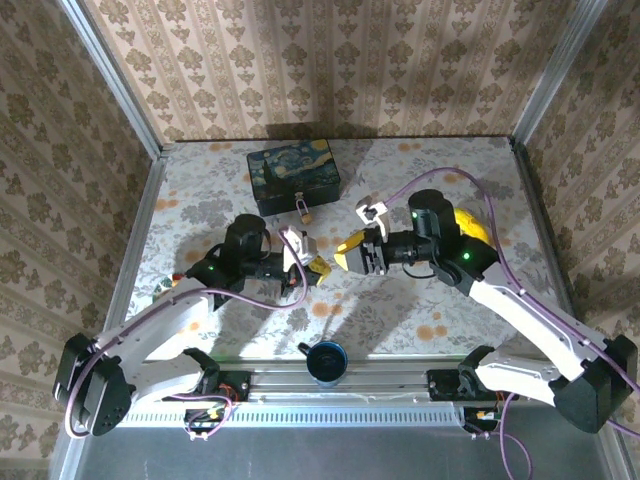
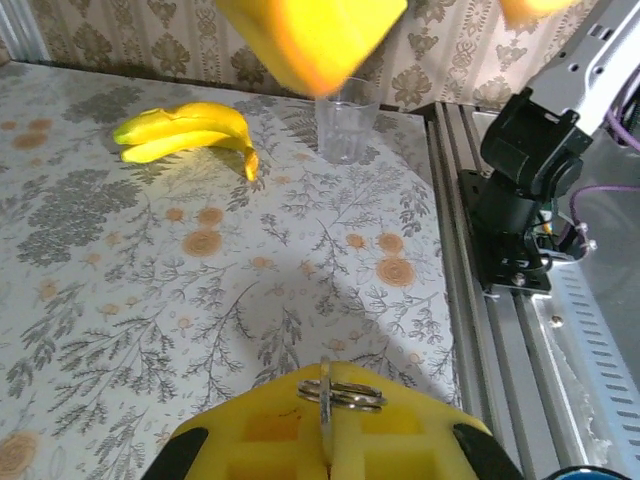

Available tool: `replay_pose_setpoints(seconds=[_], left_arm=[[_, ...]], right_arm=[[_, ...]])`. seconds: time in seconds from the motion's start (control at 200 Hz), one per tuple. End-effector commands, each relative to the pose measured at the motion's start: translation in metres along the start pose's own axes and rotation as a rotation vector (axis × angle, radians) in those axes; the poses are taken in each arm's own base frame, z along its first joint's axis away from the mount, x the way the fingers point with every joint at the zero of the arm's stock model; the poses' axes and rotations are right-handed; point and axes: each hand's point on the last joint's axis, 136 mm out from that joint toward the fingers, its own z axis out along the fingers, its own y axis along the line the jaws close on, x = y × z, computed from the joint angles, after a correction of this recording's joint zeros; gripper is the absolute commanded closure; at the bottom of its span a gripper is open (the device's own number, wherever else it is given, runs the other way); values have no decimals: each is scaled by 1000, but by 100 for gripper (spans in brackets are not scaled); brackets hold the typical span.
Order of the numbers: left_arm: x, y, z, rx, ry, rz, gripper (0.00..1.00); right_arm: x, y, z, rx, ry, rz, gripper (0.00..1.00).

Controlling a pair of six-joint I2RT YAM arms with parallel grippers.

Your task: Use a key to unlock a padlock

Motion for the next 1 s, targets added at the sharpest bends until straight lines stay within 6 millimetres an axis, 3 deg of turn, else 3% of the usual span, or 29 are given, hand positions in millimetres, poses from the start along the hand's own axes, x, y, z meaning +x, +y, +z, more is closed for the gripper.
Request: replay_pose_setpoints(seconds=[0.0, 0.45, 0.995], left_arm=[[-14, -9, -3, 59, -27, 37, 100], [-12, -17, -3, 95, -20, 34, 100], [-18, -18, -8, 78, -41, 57, 100]], right_arm=[[7, 12, 6, -49, 65, -39, 68], [14, 8, 36, -65, 161, -46, 70], [40, -6, 46, -56, 252, 3, 70]])
